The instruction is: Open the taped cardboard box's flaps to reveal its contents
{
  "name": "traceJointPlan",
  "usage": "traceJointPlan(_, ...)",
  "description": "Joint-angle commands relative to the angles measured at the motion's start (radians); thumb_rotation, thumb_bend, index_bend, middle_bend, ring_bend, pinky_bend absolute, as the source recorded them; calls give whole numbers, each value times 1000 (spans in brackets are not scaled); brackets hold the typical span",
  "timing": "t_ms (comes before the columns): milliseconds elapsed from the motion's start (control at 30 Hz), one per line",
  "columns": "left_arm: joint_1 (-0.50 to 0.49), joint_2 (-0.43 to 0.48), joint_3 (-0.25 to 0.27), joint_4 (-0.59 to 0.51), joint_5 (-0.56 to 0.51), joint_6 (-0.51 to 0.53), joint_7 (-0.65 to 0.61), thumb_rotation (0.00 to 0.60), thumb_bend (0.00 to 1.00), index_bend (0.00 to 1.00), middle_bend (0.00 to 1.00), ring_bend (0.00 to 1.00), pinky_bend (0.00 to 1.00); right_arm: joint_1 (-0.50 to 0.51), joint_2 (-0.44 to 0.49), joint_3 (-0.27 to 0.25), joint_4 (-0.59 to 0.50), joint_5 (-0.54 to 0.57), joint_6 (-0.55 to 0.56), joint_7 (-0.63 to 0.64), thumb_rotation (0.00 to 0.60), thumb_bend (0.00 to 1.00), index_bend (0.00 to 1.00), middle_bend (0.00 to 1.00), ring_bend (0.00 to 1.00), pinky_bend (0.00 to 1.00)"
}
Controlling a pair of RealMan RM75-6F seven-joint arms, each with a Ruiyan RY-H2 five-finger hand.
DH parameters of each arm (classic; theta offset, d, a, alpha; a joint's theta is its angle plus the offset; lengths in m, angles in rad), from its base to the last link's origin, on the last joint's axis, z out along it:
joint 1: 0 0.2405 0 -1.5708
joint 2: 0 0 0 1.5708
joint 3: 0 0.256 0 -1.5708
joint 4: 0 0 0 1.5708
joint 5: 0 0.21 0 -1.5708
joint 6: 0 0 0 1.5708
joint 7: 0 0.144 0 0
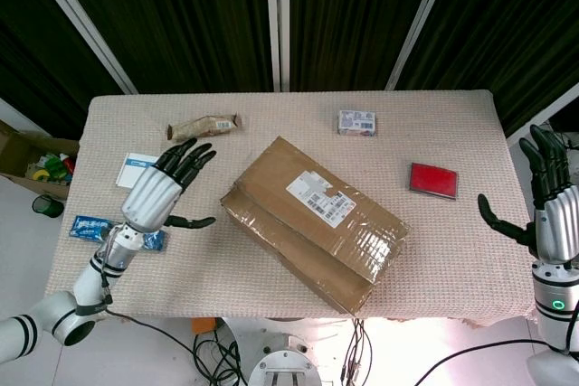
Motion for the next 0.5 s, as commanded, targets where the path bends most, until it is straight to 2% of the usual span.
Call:
traceJointPlan(33, 1, -1, 3, -8, 3, -1, 4, 326, 16, 8, 83, 37, 185, -2, 1, 1, 4, 5, 2, 10, 600, 327, 0, 0, 0, 0)
traceJointPlan(300, -9, -9, 15, -34, 26, -16, 24, 324, 16, 8, 83, 37, 185, -6, 12, 2, 14, 7, 8, 33, 600, 327, 0, 0, 0, 0)
traceJointPlan(500, -34, -66, 24, -59, 77, -23, 61, 322, 16, 7, 83, 37, 184, -12, 22, -10, 29, 6, 2, 54, 600, 327, 0, 0, 0, 0)
